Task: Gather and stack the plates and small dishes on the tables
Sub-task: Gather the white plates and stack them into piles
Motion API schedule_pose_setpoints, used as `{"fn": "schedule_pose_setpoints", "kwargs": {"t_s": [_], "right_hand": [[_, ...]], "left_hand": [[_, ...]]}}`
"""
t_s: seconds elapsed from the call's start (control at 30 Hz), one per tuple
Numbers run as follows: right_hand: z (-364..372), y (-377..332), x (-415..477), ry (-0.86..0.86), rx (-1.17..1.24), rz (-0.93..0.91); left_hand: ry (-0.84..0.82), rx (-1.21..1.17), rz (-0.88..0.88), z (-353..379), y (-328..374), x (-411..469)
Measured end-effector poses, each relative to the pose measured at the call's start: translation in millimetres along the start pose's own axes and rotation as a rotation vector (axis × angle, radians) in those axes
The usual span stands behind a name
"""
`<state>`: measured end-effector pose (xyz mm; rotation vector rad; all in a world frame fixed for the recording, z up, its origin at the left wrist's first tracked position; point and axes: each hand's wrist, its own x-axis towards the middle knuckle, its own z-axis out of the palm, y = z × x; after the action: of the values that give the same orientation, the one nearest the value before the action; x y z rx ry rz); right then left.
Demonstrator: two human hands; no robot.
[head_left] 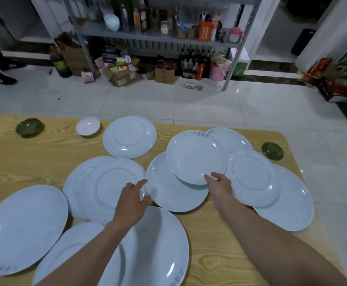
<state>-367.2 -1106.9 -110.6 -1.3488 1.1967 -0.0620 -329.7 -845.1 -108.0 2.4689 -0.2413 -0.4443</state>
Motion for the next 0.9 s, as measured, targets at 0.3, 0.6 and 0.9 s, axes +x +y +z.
{"fn": "schedule_pose_setpoints", "kwargs": {"t_s": [0.3, 0.6, 0.9], "right_hand": [[3.1, -11.7, 9.7, 0.059, 0.282, 0.023], [-15.5, -40.6, -3.0, 0.042, 0.463, -0.029], [-25.9, -32.2, -10.8, 0.062, 0.489, -0.005]], "left_hand": [[-0.025, -0.1, -0.068, 8.9, 0.7, 8.7], [-0.133, -0.2, -0.169, 16.2, 13.9, 21.5], [0.01, -0.404, -0.352, 33.7, 15.3, 34.1]]}}
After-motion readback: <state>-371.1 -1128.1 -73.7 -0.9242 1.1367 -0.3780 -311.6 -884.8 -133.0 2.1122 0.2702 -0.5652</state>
